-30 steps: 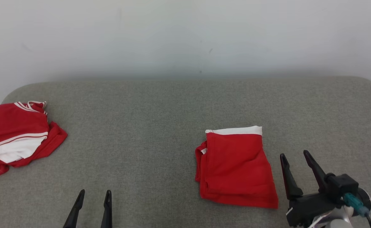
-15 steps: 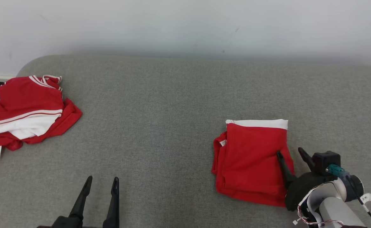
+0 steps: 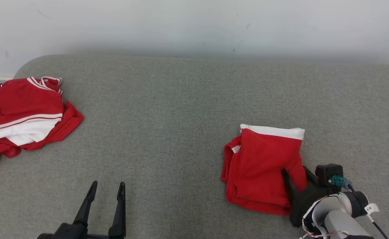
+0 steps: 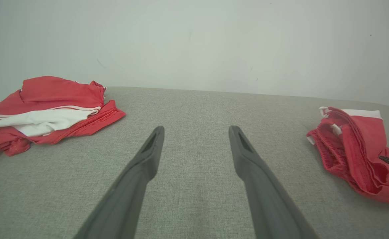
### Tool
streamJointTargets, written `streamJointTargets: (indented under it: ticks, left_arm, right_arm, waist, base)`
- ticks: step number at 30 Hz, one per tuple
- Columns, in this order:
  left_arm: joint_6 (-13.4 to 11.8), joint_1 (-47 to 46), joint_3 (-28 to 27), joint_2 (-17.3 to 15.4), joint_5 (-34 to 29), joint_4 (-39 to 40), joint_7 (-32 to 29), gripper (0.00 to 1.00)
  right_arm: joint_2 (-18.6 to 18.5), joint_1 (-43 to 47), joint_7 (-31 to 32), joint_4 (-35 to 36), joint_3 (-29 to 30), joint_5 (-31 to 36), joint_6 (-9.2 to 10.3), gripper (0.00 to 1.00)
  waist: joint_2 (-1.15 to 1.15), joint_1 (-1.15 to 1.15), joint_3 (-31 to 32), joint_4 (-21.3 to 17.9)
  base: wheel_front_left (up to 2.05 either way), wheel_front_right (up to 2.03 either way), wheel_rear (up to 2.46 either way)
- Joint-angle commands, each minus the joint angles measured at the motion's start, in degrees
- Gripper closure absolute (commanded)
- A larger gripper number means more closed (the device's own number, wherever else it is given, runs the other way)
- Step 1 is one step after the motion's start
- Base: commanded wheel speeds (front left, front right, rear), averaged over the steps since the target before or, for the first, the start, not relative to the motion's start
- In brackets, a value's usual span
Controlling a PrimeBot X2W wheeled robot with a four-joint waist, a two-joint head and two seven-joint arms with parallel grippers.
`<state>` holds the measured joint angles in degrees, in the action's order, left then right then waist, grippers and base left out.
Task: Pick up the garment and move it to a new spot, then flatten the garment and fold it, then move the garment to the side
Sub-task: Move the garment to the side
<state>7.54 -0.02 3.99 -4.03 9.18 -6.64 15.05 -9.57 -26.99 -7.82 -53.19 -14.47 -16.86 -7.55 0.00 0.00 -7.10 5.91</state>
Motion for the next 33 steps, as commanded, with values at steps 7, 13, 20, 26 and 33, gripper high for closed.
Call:
streamJointTargets:
  ticks: [7,13,20,26,33]
  left_arm:
    - [-0.1,-1.73,0.37,0.36,0.55,0.0,0.18,0.0]
    - [-0.11,-3.89,1.0,0.44,1.1,0.72,0.18,0.0]
    - [-0.1,-7.02,2.12,-0.64,1.67,1.82,0.18,0.0]
    - [-0.11,-9.54,1.93,-2.21,1.81,4.16,0.18,0.0]
    - [-0.11,-11.53,2.64,-5.79,1.29,5.49,0.18,0.0]
  right_arm:
    - [-1.2,-2.93,0.05,-1.56,-3.69,-2.0,0.16,1.0]
    - [-4.52,-9.86,0.39,-0.94,-5.97,-2.36,0.16,1.0]
    - [-9.9,-18.5,3.31,0.64,-11.34,-1.38,0.15,1.0]
    - [-15.21,-25.27,5.99,3.63,-15.95,-2.48,0.15,1.0]
    - [-20.11,-30.94,7.59,6.8,-19.48,-3.36,0.15,1.0]
  waist:
    - [0.0,0.0,-1.8,0.2]
    - [0.0,0.0,-5.6,0.33]
    - [0.0,0.0,-11.94,-1.97]
    - [0.0,0.0,-17.85,-6.73]
    - [0.0,0.0,-22.49,-12.08]
  base:
    - [0.0,0.0,0.0]
    - [0.0,0.0,0.0]
    - [0.0,0.0,0.0]
    - [0.0,0.0,0.0]
    - [0.0,0.0,0.0]
